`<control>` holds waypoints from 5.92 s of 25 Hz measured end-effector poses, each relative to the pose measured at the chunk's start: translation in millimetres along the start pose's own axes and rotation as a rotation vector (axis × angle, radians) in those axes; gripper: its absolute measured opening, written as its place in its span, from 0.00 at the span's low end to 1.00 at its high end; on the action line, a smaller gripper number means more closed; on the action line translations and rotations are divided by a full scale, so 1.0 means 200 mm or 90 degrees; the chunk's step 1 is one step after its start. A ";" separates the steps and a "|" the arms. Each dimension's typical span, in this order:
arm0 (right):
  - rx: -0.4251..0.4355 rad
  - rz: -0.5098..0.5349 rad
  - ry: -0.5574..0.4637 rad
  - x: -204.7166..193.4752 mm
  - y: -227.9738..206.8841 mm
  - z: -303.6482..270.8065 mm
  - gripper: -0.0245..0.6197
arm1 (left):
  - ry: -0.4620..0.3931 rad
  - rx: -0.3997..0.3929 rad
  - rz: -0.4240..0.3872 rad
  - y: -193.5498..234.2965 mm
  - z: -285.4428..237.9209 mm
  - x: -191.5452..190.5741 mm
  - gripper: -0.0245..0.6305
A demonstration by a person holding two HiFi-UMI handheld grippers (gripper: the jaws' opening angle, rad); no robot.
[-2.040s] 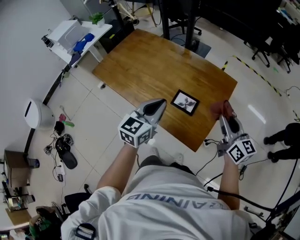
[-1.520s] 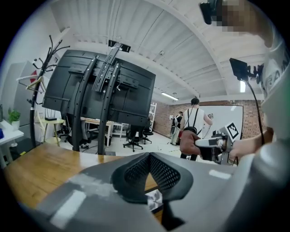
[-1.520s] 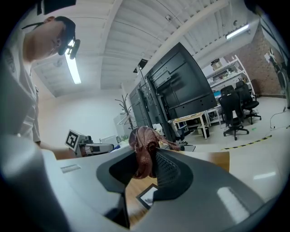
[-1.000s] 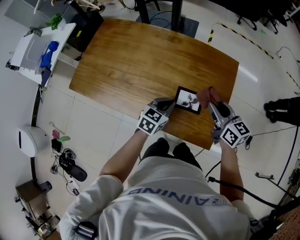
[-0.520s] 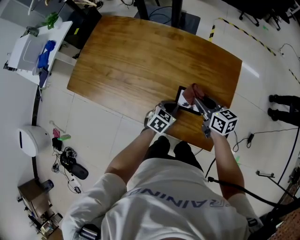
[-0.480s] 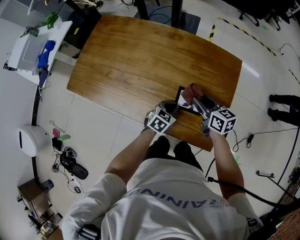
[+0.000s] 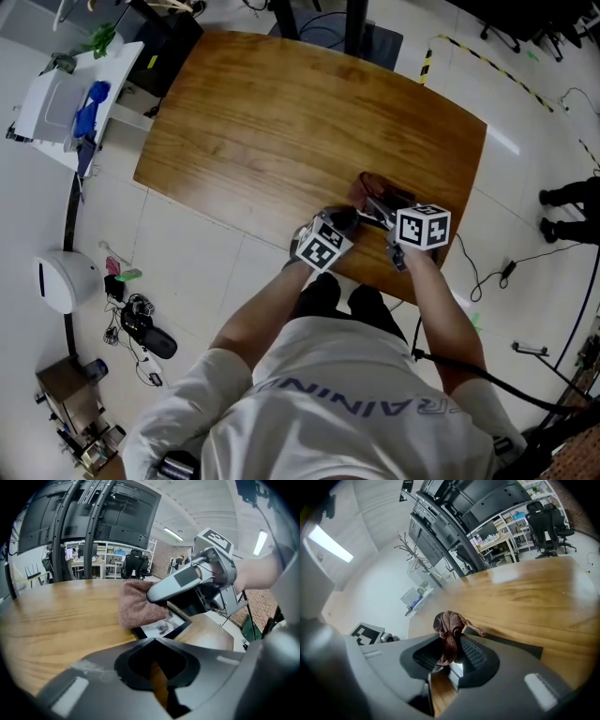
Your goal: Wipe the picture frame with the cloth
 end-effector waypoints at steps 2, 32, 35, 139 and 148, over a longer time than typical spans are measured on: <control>-0.010 -0.015 0.014 -0.02 -0.03 -0.04 0.20 | -0.003 -0.001 0.004 0.00 0.00 0.00 0.05; -0.180 -0.093 0.011 -0.16 -0.46 0.45 0.20 | -0.011 0.012 0.019 0.02 0.00 0.00 0.05; -0.119 -0.081 -0.037 -0.08 -0.34 0.43 0.20 | -0.017 0.012 0.026 0.01 0.01 0.00 0.05; 0.002 -0.034 0.096 -0.30 0.04 -0.03 0.20 | -0.028 -0.024 0.078 0.31 -0.10 0.29 0.05; -0.035 -0.076 0.103 -0.39 -0.10 0.14 0.20 | -0.027 -0.022 0.079 0.31 -0.11 0.28 0.05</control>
Point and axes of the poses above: the fingertips, and each gripper's own axes: z backward along the fingers, y to its left, x out of its top, the point moved 1 cm from there along z, backward along the fingers, and after that the axes turned 6 degrees about y, right-handed, at the moved point
